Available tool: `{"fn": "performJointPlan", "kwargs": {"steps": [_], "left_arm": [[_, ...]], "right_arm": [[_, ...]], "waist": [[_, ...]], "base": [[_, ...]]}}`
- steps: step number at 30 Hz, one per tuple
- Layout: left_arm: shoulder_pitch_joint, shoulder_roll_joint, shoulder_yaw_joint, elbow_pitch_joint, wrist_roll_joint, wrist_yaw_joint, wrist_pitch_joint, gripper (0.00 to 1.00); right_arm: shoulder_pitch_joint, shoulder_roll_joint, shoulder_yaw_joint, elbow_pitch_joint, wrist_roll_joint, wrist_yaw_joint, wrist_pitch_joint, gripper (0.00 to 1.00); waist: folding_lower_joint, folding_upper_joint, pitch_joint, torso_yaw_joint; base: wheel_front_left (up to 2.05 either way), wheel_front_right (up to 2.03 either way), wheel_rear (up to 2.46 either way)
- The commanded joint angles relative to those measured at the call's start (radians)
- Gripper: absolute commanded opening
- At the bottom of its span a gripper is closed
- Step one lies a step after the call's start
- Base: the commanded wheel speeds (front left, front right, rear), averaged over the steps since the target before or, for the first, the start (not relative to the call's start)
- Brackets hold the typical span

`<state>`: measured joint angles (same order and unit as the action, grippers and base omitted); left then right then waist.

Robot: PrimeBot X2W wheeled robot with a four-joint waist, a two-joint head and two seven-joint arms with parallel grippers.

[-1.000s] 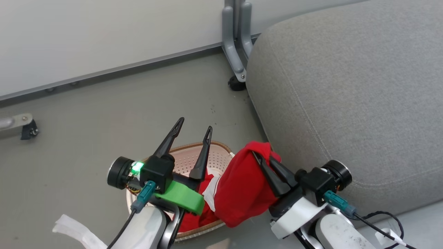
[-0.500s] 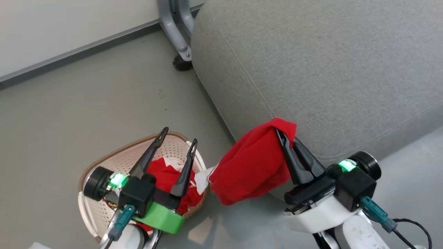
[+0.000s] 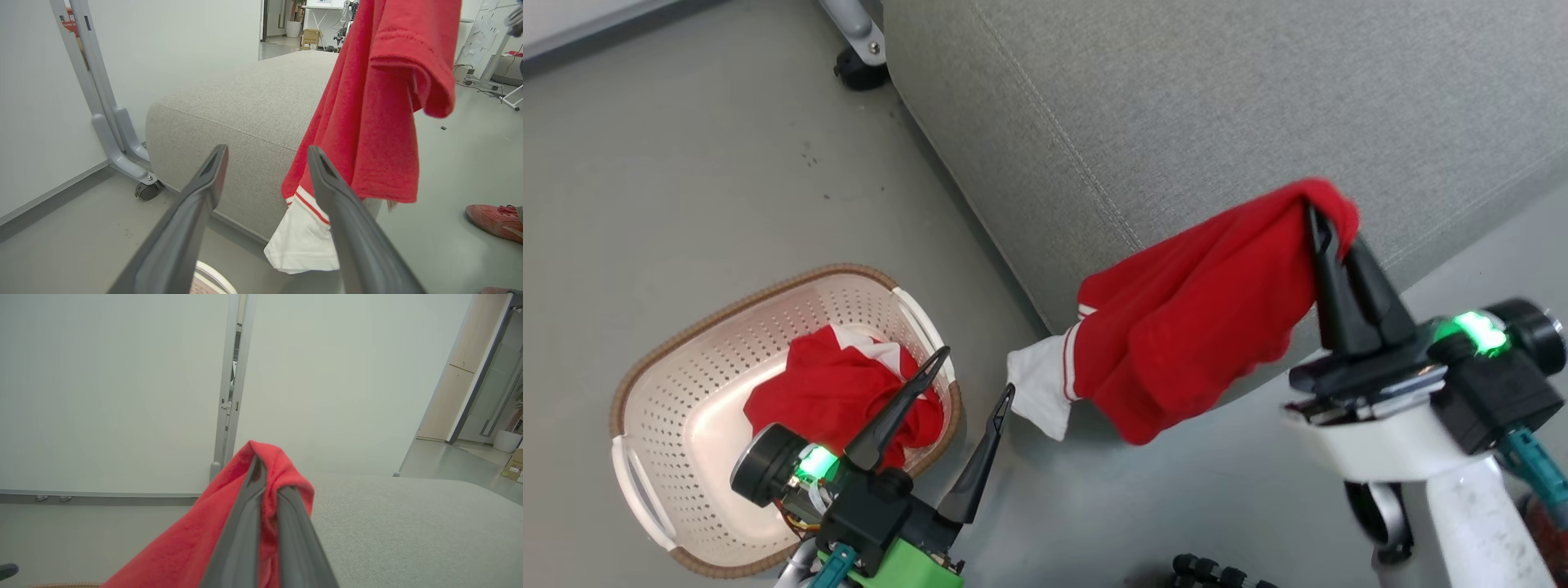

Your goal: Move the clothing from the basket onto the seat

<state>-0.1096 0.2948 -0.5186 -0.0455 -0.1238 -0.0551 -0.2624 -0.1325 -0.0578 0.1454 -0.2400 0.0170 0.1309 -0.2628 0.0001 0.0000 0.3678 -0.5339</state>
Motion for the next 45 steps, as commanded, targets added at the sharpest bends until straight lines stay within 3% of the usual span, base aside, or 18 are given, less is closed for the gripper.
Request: {"fn": "performJointPlan", "kwargs": {"steps": [1, 6, 13, 18, 21, 32, 39, 40, 41, 45], "left_arm": [[0.012, 0.006, 0.001, -0.004, -0.006, -0.010, -0.004, 1.00], [-0.046, 0.032, -0.018, -0.020, 0.007, -0.037, -0.003, 1.00], [-0.152, 0.019, -0.014, -0.105, 0.004, -0.044, 0.030, 1.00], [-0.207, 0.030, -0.044, -0.154, 0.030, -0.052, 0.050, 1.00], [-0.227, 0.040, -0.062, -0.170, 0.041, -0.059, 0.064, 1.00], [-0.264, 0.079, -0.091, -0.151, 0.032, -0.066, 0.069, 1.00], [-0.226, 0.056, -0.068, -0.114, 0.014, -0.017, 0.036, 1.00], [-0.220, 0.047, -0.065, -0.105, 0.009, -0.008, 0.030, 1.00], [-0.218, 0.042, -0.061, -0.098, 0.007, 0.000, 0.025, 1.00], [-0.193, 0.010, -0.042, -0.061, -0.013, 0.038, 0.006, 1.00]], "right_arm": [[-0.063, 0.000, -0.024, -0.014, -0.015, 0.000, -0.003, 0.00], [-0.292, -0.073, -0.090, 0.009, -0.043, 0.000, -0.003, 0.00], [-0.668, -0.264, -0.186, 0.124, -0.006, -0.001, -0.003, 0.00], [-0.825, -0.370, -0.280, 0.232, -0.028, -0.001, -0.003, 0.00], [-0.840, -0.364, -0.352, 0.283, -0.033, -0.001, -0.003, 0.00], [-0.550, -0.228, -0.503, 0.495, -0.052, -0.001, -0.003, 0.00], [-0.436, -0.159, -0.516, 0.633, -0.051, -0.001, -0.003, 0.00], [-0.419, -0.150, -0.516, 0.652, -0.056, -0.001, -0.003, 0.45], [-0.408, -0.142, -0.522, 0.661, -0.061, -0.001, -0.003, 1.00], [-0.336, -0.102, -0.535, 0.653, -0.092, -0.001, -0.003, 1.00]], "waist": [[-0.0001, 0.0000, 0.072, -0.001], [-0.0001, 0.0000, 0.155, 0.034], [-0.0001, 0.0000, 0.305, 0.121], [-0.0001, 0.0000, 0.387, 0.184], [-0.0001, 0.0000, 0.419, 0.204], [-0.0001, 0.0000, 0.438, 0.221], [-0.0001, 0.0000, 0.339, 0.205], [-0.0001, 0.0000, 0.317, 0.204], [-0.0001, 0.0000, 0.299, 0.204], [-0.0001, 0.0000, 0.211, 0.209]], "base": [[0.00, 0.00, 0.00], [0.00, 0.00, 0.00], [0.00, 0.00, 0.00], [0.00, 0.00, 0.00], [0.00, 0.00, 0.00], [0.00, 0.00, 0.00], [0.00, 0.00, 0.00], [0.00, 0.00, 0.00], [0.00, 0.00, 0.00], [0.00, 0.00, 0.00]]}}
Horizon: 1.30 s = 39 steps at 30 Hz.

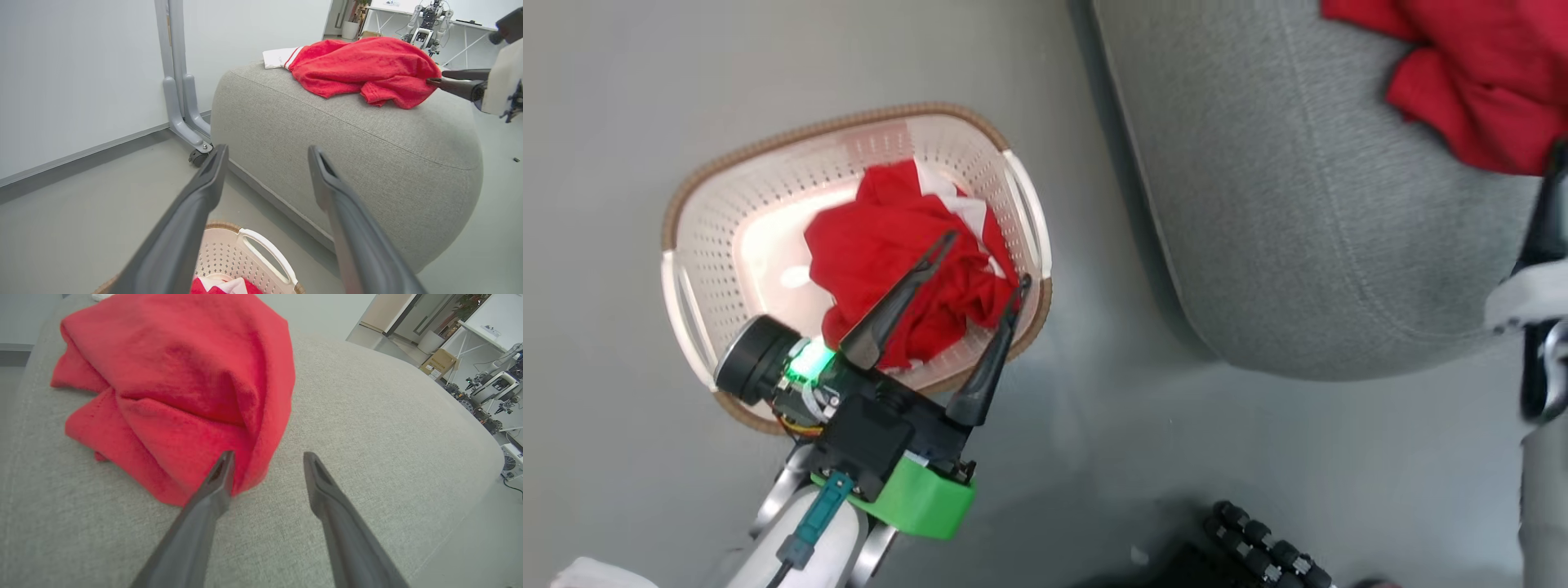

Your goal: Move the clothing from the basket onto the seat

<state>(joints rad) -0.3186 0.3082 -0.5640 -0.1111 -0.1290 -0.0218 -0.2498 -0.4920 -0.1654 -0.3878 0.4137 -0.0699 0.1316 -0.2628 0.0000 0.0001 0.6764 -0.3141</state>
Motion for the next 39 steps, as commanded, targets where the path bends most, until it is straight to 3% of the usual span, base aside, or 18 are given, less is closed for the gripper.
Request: {"fn": "performJointPlan", "kwargs": {"steps": [1, 6, 9, 16, 22, 28, 34, 39], "left_arm": [[0.025, -0.010, 0.007, 0.016, -0.014, 0.013, -0.009, 1.00], [0.068, -0.069, 0.043, 0.058, -0.039, 0.060, -0.016, 1.00], [0.110, -0.107, 0.074, 0.064, -0.057, 0.077, -0.016, 1.00], [0.222, -0.195, 0.167, 0.112, -0.078, 0.076, -0.016, 1.00], [0.331, -0.235, 0.257, 0.144, -0.076, 0.085, -0.015, 1.00], [0.432, -0.252, 0.340, 0.125, -0.081, 0.100, -0.015, 1.00], [0.507, -0.257, 0.384, 0.070, -0.082, 0.048, -0.015, 1.00], [0.572, -0.257, 0.407, 0.040, -0.084, 0.049, -0.015, 1.00]], "right_arm": [[0.044, 0.015, 0.005, -0.007, -0.011, -0.002, -0.003, 1.00], [0.152, 0.043, 0.065, -0.039, -0.020, -0.002, -0.003, 1.00], [0.221, 0.058, 0.169, -0.065, 0.004, -0.002, -0.003, 1.00], [0.345, 0.074, 0.429, -0.129, 0.083, -0.002, -0.003, 1.00], [0.416, 0.080, 0.574, -0.185, 0.124, -0.002, -0.003, 1.00], [0.482, 0.081, 0.606, -0.251, 0.131, -0.002, -0.003, 1.00], [0.539, 0.088, 0.576, -0.329, 0.122, -0.002, -0.003, 1.00], [0.586, 0.089, 0.568, -0.368, 0.137, -0.002, -0.003, 1.00]], "waist": [[0.0000, -0.0001, -0.124, -0.007], [0.0000, -0.0001, -0.235, 0.031], [0.0000, -0.0001, -0.303, 0.065], [0.0000, -0.0001, -0.463, 0.151], [0.0000, -0.0001, -0.597, 0.194], [0.0000, -0.0001, -0.698, 0.215], [0.0000, -0.0001, -0.752, 0.213], [0.0000, -0.0001, -0.776, 0.203]], "base": [[0.00, 0.00, 0.00], [0.00, 0.00, 0.00], [0.00, 0.00, 0.00], [0.00, 0.00, 0.00], [0.00, 0.00, 0.00], [0.00, 0.00, 0.00], [0.00, 0.00, 0.00], [0.00, 0.00, 0.00]]}}
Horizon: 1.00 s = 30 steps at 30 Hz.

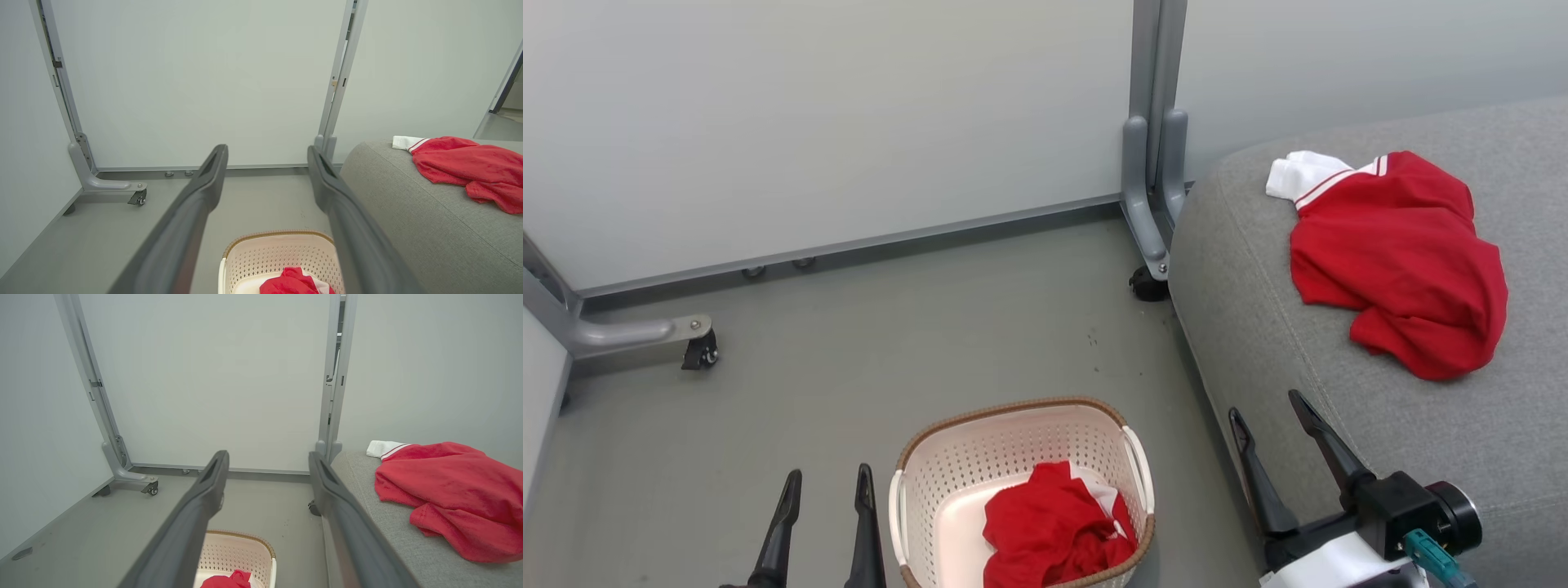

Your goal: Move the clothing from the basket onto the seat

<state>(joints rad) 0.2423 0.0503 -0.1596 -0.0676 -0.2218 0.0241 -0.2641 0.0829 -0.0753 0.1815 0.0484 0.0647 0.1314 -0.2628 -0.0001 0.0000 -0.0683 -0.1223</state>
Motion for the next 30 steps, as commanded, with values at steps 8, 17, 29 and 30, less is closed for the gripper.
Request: {"fn": "performJointPlan", "kwargs": {"steps": [8, 17, 29, 30], "left_arm": [[0.077, 0.001, 0.003, -0.005, 0.026, 0.027, -0.001, 1.00], [0.091, 0.001, -0.012, 0.017, 0.039, 0.045, -0.001, 1.00], [0.099, 0.001, -0.014, 0.020, 0.049, 0.056, -0.001, 1.00], [0.098, 0.001, -0.015, 0.020, 0.050, 0.057, -0.001, 1.00]], "right_arm": [[0.053, -0.014, 0.007, -0.038, 0.058, -0.001, -0.003, 1.00], [0.057, -0.016, -0.005, -0.036, 0.069, -0.001, -0.003, 1.00], [0.051, -0.033, 0.029, -0.028, 0.074, -0.001, -0.003, 1.00], [0.051, -0.033, 0.029, -0.029, 0.071, -0.001, -0.003, 1.00]], "waist": [[0.0001, 0.0000, -0.048, 0.009], [0.0001, 0.0000, -0.061, 0.018], [0.0001, 0.0000, -0.047, 0.024], [0.0001, 0.0000, -0.045, 0.024]], "base": [[0.00, 0.00, 0.00], [0.00, 0.00, 0.00], [0.00, 0.00, 0.00], [0.00, 0.00, 0.00]]}}
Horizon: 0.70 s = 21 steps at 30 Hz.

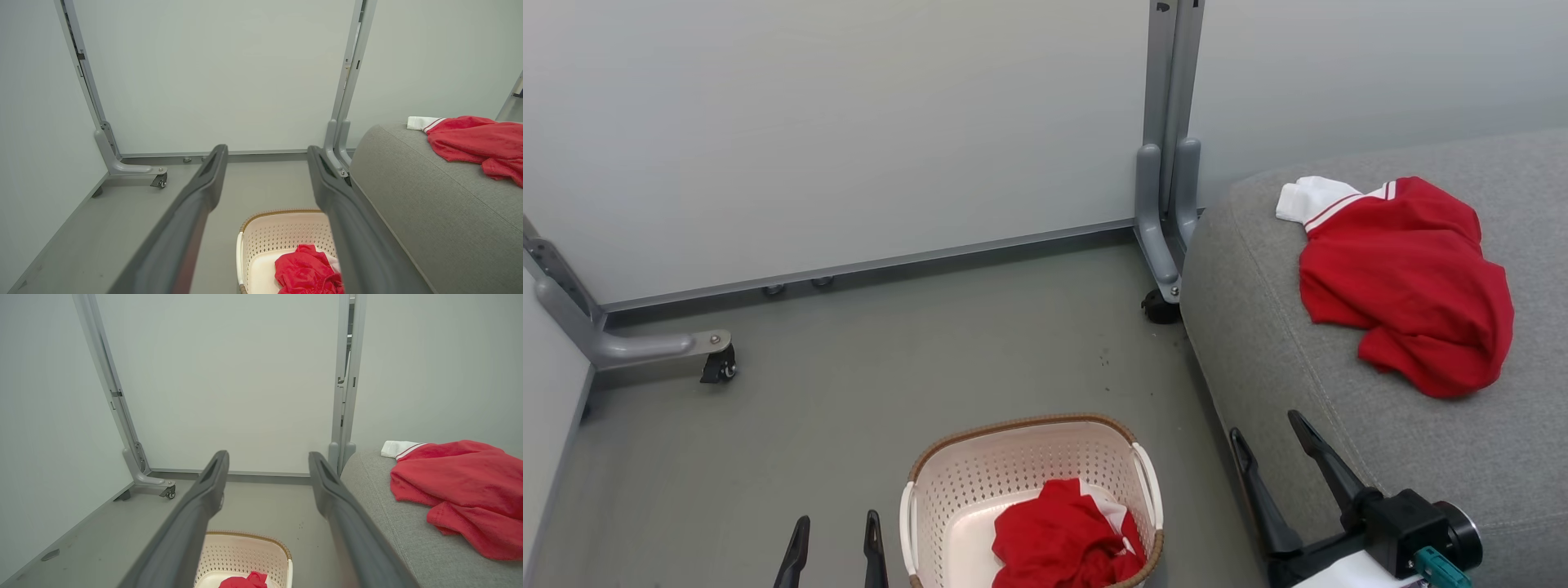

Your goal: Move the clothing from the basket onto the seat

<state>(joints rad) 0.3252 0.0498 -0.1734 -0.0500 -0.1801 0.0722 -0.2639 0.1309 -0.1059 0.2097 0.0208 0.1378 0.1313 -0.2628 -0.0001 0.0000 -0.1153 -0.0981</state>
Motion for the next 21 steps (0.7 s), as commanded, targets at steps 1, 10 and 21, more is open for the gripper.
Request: {"fn": "performJointPlan", "kwargs": {"steps": [1, 10, 21], "left_arm": [[0.015, 0.001, -0.002, 0.003, 0.008, 0.010, -0.001, 1.00], [-0.005, 0.001, 0.008, -0.001, 0.002, 0.018, -0.001, 1.00], [-0.034, 0.002, 0.000, 0.006, 0.018, 0.015, -0.001, 1.00]], "right_arm": [[0.003, -0.002, 0.000, -0.003, -0.005, -0.001, -0.003, 1.00], [-0.003, 0.012, -0.027, -0.011, -0.015, -0.001, -0.003, 1.00], [-0.023, 0.018, -0.047, -0.007, -0.033, -0.001, -0.003, 1.00]], "waist": [[0.0001, 0.0000, 0.004, 0.000], [0.0001, 0.0000, 0.025, 0.008], [0.0001, 0.0000, 0.075, 0.001]], "base": [[0.00, 0.00, 0.00], [0.00, 0.00, 0.00], [0.00, 0.00, 0.00]]}}
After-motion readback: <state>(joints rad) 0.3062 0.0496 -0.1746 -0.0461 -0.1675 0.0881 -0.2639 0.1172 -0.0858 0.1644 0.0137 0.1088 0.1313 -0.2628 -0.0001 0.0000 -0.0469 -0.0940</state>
